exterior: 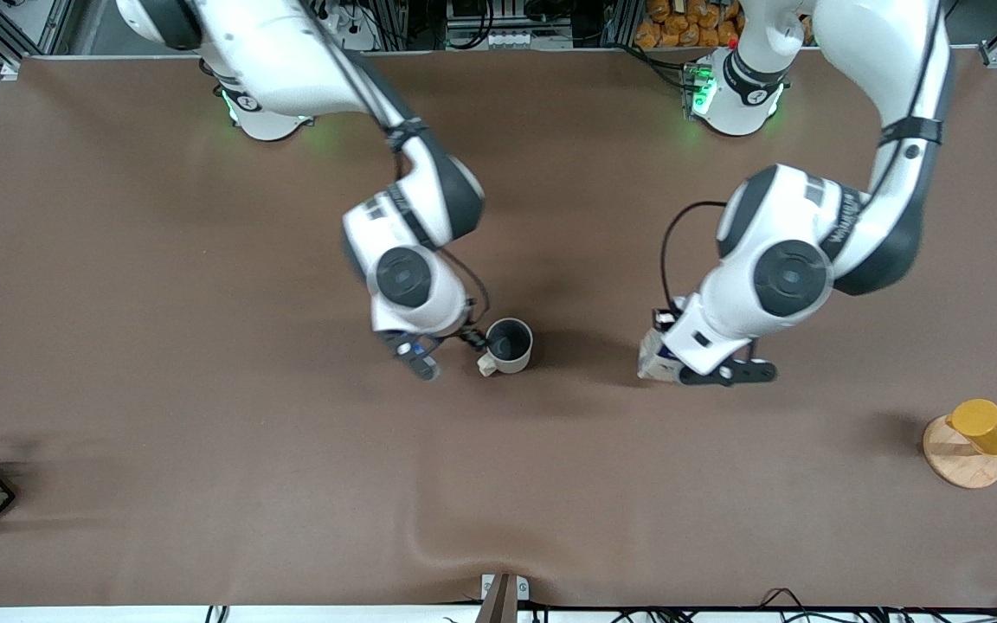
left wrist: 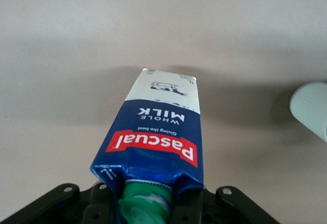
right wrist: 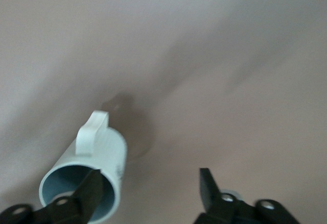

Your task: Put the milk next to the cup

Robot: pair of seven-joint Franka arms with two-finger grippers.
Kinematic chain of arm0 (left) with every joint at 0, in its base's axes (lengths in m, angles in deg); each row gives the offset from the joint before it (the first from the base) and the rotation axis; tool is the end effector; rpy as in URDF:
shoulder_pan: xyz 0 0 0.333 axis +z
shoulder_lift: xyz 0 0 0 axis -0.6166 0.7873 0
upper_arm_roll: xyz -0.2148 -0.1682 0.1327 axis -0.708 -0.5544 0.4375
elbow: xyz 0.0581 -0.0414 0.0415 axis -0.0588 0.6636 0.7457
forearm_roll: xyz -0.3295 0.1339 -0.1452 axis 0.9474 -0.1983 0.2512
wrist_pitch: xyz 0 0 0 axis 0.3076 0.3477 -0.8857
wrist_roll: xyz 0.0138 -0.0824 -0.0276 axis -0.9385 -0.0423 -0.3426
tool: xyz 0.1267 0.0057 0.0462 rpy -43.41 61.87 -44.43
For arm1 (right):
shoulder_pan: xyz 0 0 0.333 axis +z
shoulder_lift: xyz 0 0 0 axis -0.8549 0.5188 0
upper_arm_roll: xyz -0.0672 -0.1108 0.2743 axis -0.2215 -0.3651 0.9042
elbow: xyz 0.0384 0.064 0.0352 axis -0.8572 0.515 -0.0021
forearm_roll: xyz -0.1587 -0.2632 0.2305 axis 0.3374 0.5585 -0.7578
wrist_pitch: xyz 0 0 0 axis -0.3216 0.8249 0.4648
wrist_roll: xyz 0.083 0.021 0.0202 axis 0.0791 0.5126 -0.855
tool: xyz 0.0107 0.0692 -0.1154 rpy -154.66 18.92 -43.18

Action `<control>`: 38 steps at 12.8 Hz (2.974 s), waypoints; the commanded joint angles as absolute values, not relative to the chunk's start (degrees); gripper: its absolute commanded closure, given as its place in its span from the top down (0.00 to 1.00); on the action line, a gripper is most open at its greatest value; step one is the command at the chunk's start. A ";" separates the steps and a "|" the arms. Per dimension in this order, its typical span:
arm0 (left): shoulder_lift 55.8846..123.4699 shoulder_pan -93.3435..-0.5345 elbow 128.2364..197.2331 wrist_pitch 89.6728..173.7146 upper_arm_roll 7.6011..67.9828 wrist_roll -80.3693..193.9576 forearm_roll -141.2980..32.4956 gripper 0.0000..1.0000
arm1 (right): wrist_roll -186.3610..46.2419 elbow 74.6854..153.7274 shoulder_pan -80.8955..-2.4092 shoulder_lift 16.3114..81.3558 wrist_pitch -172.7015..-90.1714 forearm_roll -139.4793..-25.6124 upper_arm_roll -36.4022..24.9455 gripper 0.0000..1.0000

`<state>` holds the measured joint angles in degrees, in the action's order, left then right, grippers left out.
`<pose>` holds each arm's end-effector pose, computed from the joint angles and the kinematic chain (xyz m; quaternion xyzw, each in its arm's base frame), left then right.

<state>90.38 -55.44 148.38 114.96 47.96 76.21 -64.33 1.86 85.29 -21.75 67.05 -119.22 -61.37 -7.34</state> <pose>0.5901 -0.2664 0.3603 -0.9950 -0.0056 0.0973 0.0203 0.5907 0.3977 0.3005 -0.9330 0.3414 0.1138 0.0062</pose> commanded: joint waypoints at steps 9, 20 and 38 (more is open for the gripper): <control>98.93 -72.94 137.13 112.35 47.95 96.11 -55.92 0.00 | -65.33 85.06 -58.47 58.50 -100.01 -53.47 -6.78 1.00; 104.04 -76.39 133.95 116.75 50.31 100.97 -54.16 0.00 | -75.10 99.90 -64.48 36.12 -101.34 -50.45 -6.70 1.00; 93.96 -76.22 134.30 113.42 50.32 100.00 -57.15 1.00 | -70.83 109.03 -59.37 21.78 -107.47 -45.35 -6.52 1.00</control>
<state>98.85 -76.51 133.24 116.65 49.65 99.92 -55.70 -70.23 102.87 -59.41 26.17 -104.34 -46.46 -6.74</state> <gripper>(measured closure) 0.000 0.000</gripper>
